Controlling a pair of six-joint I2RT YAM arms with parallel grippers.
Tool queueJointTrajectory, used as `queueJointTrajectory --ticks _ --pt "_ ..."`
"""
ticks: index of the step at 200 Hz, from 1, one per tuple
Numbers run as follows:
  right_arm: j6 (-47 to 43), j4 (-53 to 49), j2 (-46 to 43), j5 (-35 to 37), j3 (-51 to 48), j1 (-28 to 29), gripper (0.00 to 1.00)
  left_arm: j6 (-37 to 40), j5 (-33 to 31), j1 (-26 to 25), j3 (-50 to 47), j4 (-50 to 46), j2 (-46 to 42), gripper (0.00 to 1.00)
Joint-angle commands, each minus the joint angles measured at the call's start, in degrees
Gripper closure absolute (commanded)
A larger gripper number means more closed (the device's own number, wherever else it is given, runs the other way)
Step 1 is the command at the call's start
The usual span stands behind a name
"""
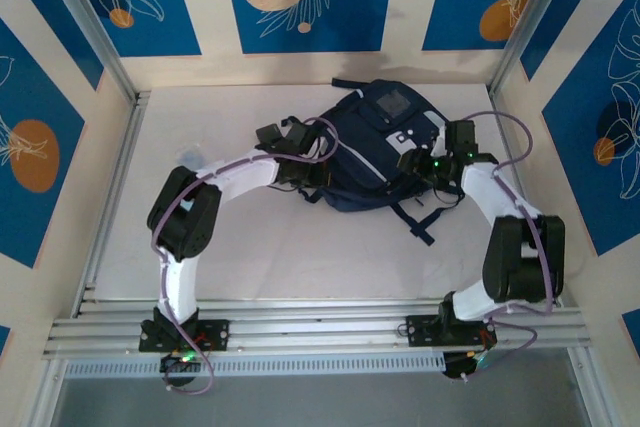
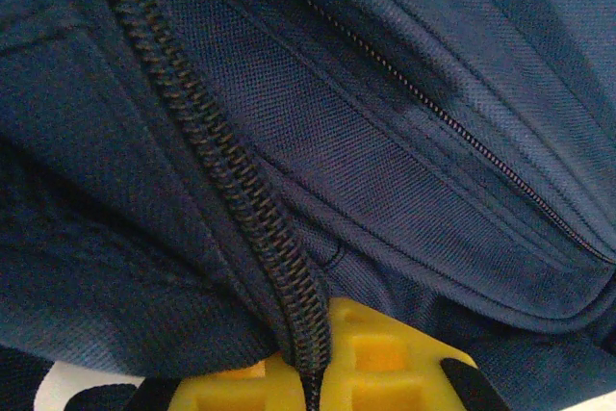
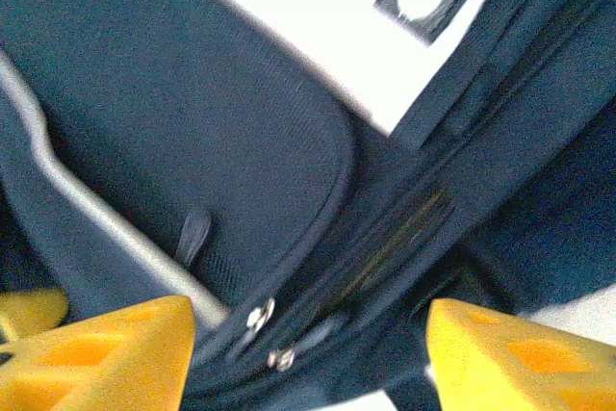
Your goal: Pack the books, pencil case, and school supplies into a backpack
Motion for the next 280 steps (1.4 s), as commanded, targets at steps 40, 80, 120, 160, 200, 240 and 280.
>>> queueJointTrajectory --ticks 40,80,120,160,200,240,280 --pt "11.1 4.6 15.7 -2.1 5.9 -2.0 0.35 5.5 -2.2 2.6 16.3 -3.1 9.7 0.99" --pt "17.7 10.3 15.2 -8.1 0.3 1.5 0.41 5.0 -3.7 3.4 24.1 -8.6 11.8 0.37" --pt "19.5 11.3 6.1 -6.0 -6.6 5.9 0.36 5.7 -5.0 3.4 20.7 -12.7 3.2 0.21" --pt "9.2 6.8 0.1 -0.3 -4.7 9.1 0.33 -1.5 2.2 2.4 6.4 -2.7 -6.1 0.26" --pt "3.9 9.0 4.6 -2.4 -2.1 11.2 0.3 -9.3 7.5 1.7 -0.9 10.6 -4.0 0.3" --pt "1.4 14.9 10.2 -3.2 -0.9 11.6 0.27 -11.8 11.0 1.7 -0.9 16.4 1.8 0.32" --pt "0.8 17.8 11.0 -9.1 -1.0 14.3 0.26 -11.8 9.6 2.2 -3.9 15.2 3.8 0.32"
